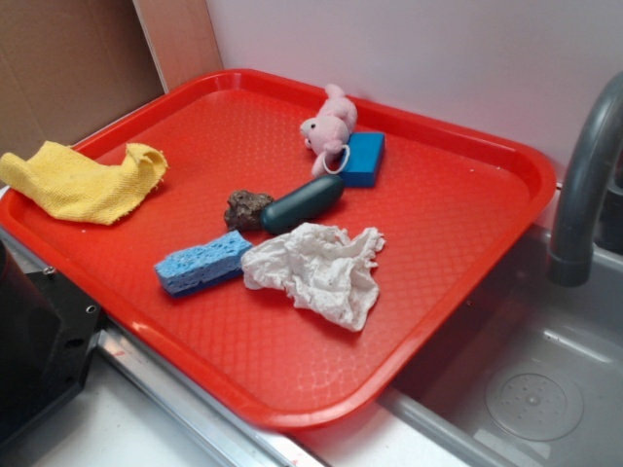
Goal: Grab the white paper.
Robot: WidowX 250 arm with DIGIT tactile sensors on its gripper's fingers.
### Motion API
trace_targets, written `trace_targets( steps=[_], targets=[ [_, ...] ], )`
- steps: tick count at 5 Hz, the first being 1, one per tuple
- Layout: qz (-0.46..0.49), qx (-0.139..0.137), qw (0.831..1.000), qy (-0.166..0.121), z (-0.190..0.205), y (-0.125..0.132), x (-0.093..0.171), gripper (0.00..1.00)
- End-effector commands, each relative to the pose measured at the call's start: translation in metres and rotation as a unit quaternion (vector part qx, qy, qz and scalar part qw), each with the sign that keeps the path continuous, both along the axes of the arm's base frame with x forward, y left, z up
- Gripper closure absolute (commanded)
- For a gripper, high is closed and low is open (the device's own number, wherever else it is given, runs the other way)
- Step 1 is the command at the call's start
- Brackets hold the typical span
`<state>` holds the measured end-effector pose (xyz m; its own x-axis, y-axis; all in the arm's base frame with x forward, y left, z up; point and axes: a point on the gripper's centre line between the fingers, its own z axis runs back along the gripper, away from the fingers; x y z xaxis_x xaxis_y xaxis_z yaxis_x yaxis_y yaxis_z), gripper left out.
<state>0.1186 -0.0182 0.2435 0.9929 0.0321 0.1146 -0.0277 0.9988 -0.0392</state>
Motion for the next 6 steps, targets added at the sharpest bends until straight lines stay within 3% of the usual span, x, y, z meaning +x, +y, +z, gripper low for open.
trace_targets(
  steps=[1, 2, 3, 4, 5, 6],
  targets=[
    [0.000, 0.000, 1.000, 0.000, 0.000, 0.000, 0.000, 0.00],
    [-0.125, -0.017, 0.992, -0.026, -0.049, -0.030, 0.016, 0.00],
    [-0.248, 0.020, 0.968, -0.037, -0.083, -0.060, 0.034, 0.00],
    [-0.367, 0.022, 0.929, -0.045, -0.109, -0.078, 0.043, 0.00],
    [-0.453, 0.050, 0.890, -0.027, -0.146, -0.090, 0.018, 0.00],
    [-0.484, 0.066, 0.873, -0.010, -0.170, -0.090, 0.014, 0.00]
  ],
)
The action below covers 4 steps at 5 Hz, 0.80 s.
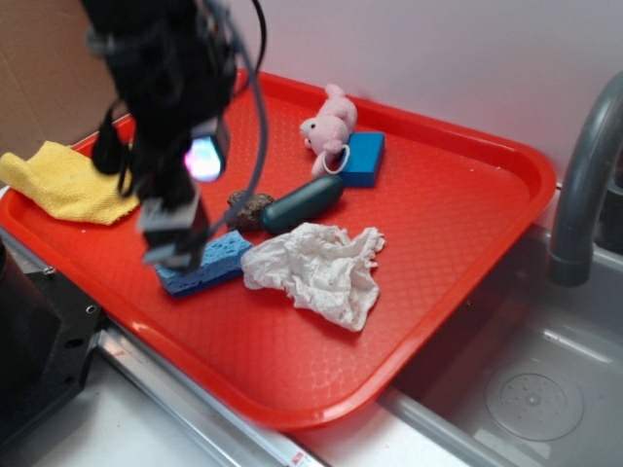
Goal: Grab the white paper.
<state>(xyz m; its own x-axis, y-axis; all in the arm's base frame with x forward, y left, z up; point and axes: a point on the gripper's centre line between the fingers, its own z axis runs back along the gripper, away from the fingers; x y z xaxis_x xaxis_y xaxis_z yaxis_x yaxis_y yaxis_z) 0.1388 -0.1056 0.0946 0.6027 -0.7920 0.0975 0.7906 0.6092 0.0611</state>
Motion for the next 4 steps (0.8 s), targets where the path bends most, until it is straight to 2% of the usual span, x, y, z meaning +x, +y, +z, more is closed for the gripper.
trace_targets(
  steps=[1, 2, 3, 4],
  targets=[
    [-0.052, 0.019, 0.998, 0.010, -0.040, -0.005, 0.044, 0.00],
    [-0.030, -0.004, 0.999, 0.019, -0.036, -0.004, 0.068, 0.00],
    [-0.015, -0.024, 0.999, 0.017, -0.030, 0.003, 0.072, 0.00],
    [-0.038, -0.010, 0.999, 0.026, -0.032, 0.002, 0.078, 0.00]
  ],
)
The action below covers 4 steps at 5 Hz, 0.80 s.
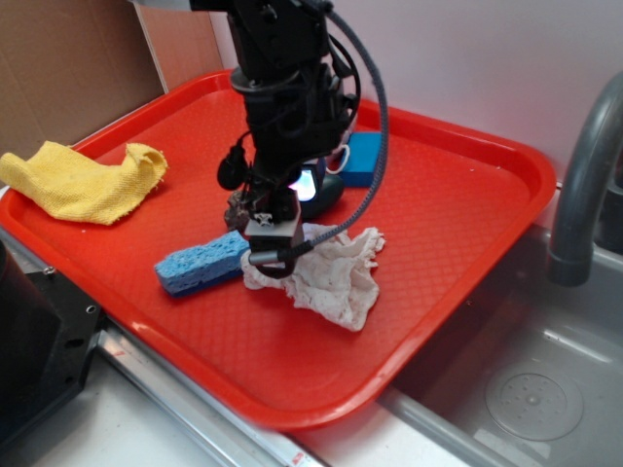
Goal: Grab the white paper.
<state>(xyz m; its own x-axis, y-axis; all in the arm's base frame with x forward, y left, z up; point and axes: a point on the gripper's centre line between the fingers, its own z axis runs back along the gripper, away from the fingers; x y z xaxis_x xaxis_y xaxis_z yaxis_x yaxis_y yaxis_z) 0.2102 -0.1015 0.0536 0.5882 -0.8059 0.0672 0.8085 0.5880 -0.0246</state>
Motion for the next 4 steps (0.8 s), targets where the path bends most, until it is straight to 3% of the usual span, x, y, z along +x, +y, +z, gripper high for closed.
trace_targets(
  steps=[1, 2, 4],
  targets=[
    [-0.059, 0.009, 0.998, -0.025, 0.012, -0.012, -0.014, 0.00],
    [-0.078, 0.010, 0.997, -0.018, 0.006, -0.018, -0.036, 0.00],
    [-0.081, 0.023, 0.996, -0.005, -0.006, -0.019, -0.025, 0.00]
  ],
)
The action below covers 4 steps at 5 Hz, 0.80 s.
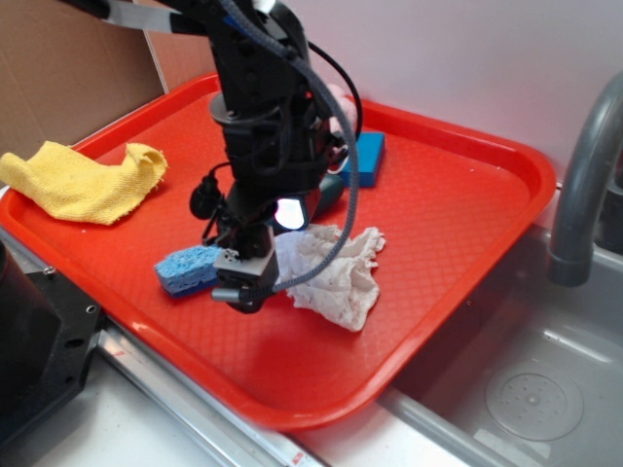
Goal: Grab the white paper.
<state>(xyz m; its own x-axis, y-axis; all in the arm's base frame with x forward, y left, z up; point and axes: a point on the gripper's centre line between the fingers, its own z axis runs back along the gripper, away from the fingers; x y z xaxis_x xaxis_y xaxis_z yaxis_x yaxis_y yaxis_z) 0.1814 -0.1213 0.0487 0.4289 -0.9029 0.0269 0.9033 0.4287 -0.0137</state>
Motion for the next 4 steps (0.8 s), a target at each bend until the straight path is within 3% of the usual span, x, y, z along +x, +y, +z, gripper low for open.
trace_targets(
  steps=[1, 2, 4],
  targets=[
    [0.039, 0.010, 0.999, -0.003, -0.011, 0.007, 0.015, 0.00],
    [0.056, 0.012, 0.998, -0.002, -0.017, 0.012, 0.003, 1.00],
    [0.103, 0.016, 0.994, -0.010, -0.008, 0.025, 0.017, 1.00]
  ],
)
